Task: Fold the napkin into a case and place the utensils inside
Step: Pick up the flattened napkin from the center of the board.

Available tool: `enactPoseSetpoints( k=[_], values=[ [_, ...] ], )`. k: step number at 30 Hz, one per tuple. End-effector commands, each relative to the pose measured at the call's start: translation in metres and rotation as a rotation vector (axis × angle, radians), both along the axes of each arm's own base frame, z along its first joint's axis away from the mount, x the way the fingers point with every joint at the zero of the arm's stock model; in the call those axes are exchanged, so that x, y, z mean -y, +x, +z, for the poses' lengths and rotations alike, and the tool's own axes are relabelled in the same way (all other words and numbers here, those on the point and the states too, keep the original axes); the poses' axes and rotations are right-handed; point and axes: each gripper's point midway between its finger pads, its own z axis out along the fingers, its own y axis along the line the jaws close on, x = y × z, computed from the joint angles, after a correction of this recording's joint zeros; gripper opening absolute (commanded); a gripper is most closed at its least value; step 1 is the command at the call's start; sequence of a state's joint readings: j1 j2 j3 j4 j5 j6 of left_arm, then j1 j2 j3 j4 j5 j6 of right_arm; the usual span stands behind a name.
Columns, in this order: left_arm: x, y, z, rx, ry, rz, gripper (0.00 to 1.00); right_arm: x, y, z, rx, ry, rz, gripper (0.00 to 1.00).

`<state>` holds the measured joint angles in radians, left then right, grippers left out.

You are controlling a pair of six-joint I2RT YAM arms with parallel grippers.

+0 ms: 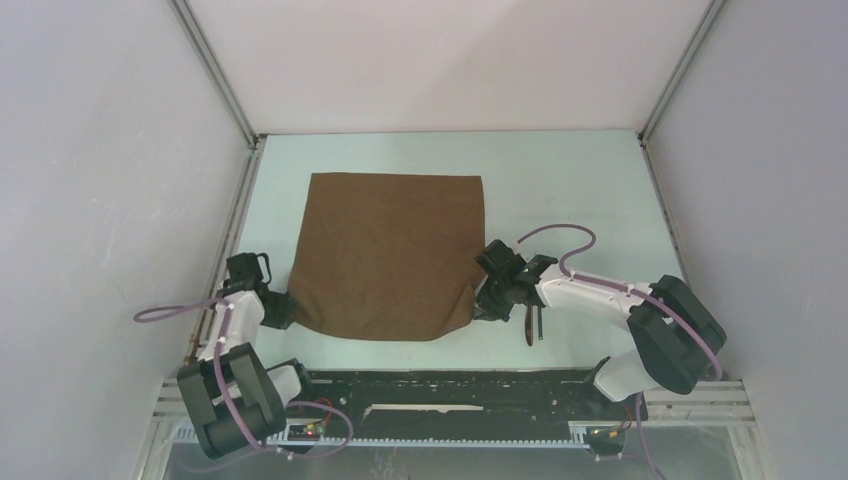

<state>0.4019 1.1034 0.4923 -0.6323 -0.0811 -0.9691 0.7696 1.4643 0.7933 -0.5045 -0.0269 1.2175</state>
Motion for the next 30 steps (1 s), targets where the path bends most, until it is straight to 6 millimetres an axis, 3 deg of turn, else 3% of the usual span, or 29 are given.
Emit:
enactPoseSetpoints(
  k=[1, 4, 5, 6, 7, 11, 15, 22, 27, 30],
  values=[
    [0.016, -0.047, -0.012, -0.182, -0.05, 0.024, 0.44, -0.003, 0.004, 0.003, 0.028, 0.012, -0.006, 0.0],
    [0.014, -0.044, -0.002, -0.157, -0.03, 0.025, 0.66, -0.003, 0.004, 0.003, 0.03, 0.01, 0.002, 0.0],
    [0.014, -0.044, 0.002, -0.151, -0.024, 0.025, 0.7, -0.003, 0.004, 0.002, 0.029, 0.008, 0.003, 0.0],
    [0.013, -0.044, 0.005, -0.144, -0.016, 0.026, 0.84, -0.003, 0.004, 0.002, 0.029, 0.007, 0.003, 0.0],
    [0.013, -0.046, 0.008, -0.145, -0.01, 0.032, 0.86, -0.003, 0.005, 0.001, 0.029, 0.008, 0.004, 0.0],
    [0.009, -0.042, 0.011, -0.121, 0.013, 0.041, 0.86, -0.005, 0.004, 0.0, 0.022, 0.015, 0.008, 0.0],
    [0.009, -0.034, 0.011, -0.118, 0.004, 0.023, 0.74, -0.004, 0.004, -0.001, 0.02, 0.011, 0.007, 0.0],
    [0.005, -0.038, 0.001, -0.145, 0.026, 0.04, 0.78, -0.003, 0.005, -0.001, 0.02, 0.009, 0.003, 0.0],
    [-0.015, -0.032, -0.002, -0.168, 0.103, 0.026, 0.78, -0.002, 0.005, -0.001, 0.019, 0.006, 0.005, 0.0],
    [-0.016, -0.028, -0.009, -0.164, 0.1, 0.007, 0.76, -0.002, 0.005, -0.001, 0.02, 0.005, 0.004, 0.0]
  ],
)
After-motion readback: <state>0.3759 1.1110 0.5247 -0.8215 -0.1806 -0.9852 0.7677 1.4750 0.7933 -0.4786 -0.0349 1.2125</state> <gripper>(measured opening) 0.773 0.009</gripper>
